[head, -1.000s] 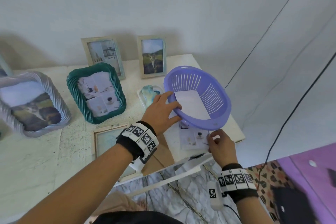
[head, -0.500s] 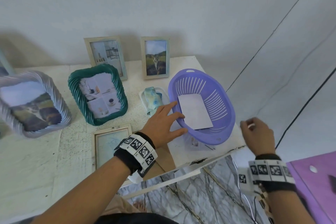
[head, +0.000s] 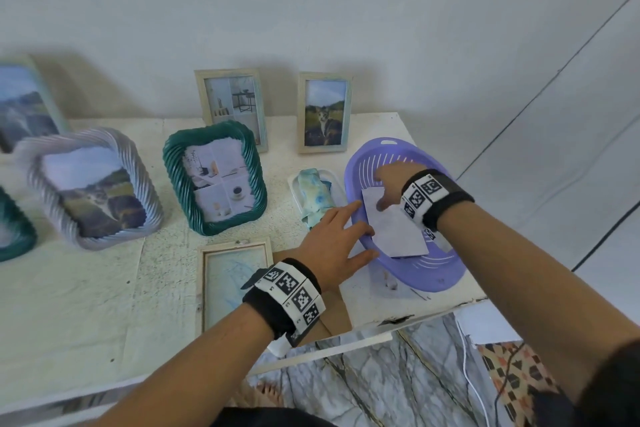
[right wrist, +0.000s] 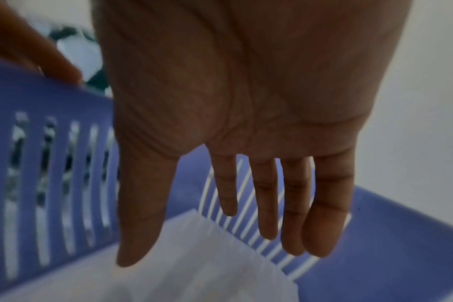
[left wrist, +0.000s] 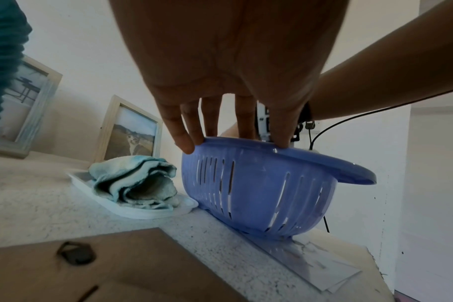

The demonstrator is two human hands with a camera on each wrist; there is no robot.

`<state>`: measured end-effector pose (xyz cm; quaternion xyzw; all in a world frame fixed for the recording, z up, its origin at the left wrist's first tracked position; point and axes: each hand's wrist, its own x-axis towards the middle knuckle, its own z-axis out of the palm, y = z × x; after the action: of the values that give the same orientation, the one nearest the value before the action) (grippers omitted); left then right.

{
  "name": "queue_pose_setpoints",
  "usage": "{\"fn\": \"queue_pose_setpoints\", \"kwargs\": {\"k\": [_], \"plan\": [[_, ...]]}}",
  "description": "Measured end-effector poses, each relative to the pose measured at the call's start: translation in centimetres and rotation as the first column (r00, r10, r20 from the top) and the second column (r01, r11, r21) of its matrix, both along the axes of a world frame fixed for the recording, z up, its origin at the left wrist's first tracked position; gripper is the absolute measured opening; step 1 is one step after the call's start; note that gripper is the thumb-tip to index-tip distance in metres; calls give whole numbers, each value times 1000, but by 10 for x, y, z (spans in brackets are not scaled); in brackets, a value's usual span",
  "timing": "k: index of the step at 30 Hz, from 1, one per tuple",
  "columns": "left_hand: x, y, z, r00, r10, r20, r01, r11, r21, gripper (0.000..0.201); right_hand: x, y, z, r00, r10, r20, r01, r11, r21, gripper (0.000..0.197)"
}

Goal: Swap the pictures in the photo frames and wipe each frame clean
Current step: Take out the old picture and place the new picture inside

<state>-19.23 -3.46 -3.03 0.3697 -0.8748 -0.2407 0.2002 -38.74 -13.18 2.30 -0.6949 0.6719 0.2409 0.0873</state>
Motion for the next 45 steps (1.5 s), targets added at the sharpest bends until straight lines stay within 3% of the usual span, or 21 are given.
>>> {"fn": "queue_pose_setpoints", "kwargs": {"k": [4, 11, 15, 18, 21, 26, 30, 34, 37, 41, 43, 45], "plan": [[1, -2, -2, 1000, -11, -14, 11, 1000, -23, 37, -5, -5, -27, 995, 48, -82, -47, 999, 10, 75], [-2, -1, -1, 1000, -9, -18, 8, 999, -50, 37, -3, -5, -27, 991, -15, -137, 7, 998, -59, 81], [0, -2, 0, 1000, -26, 7, 26, 999, -27, 40, 1, -5, -11, 987, -73, -146, 57, 992, -109, 59], [5, -3, 3, 999, -9, -49, 12, 998, 64, 44, 3, 2, 17, 996, -86, -9, 84, 990, -117, 36], [14, -9, 15, 972, 77, -223, -45, 989, 144, 42, 5, 13, 57, 977, -91, 191, 136, 962, -237, 32], [37, -14, 50, 850, 276, -449, -138, 939, 316, 41, 26, 45, 124, 913, 162, 375, 52, 865, -499, 24], [60, -11, 73, 767, 342, -543, -99, 899, 427, 32, 57, 73, 143, 749, 348, 563, 6, 848, -531, 21], [95, 3, 79, 704, 378, -601, -36, 864, 502, 11, 88, 87, 121, 552, 351, 757, 153, 849, -506, 27], [124, 16, 69, 616, 499, -610, -72, 806, 587, 9, 102, 98, 82, 352, 201, 914, 419, 840, -345, 33], [154, 32, 44, 571, 621, -536, -150, 721, 676, 10, 128, 130, 25, 44, -150, 988, 397, 910, 121, 10], [168, 42, 28, 607, 644, -465, -212, 695, 687, 10, 139, 144, -1, -13, -206, 979, 370, 908, 196, 12], [184, 51, 9, 660, 663, -354, -392, 706, 590, 8, 145, 155, -21, 17, -216, 976, 361, 912, 196, 16]]}}
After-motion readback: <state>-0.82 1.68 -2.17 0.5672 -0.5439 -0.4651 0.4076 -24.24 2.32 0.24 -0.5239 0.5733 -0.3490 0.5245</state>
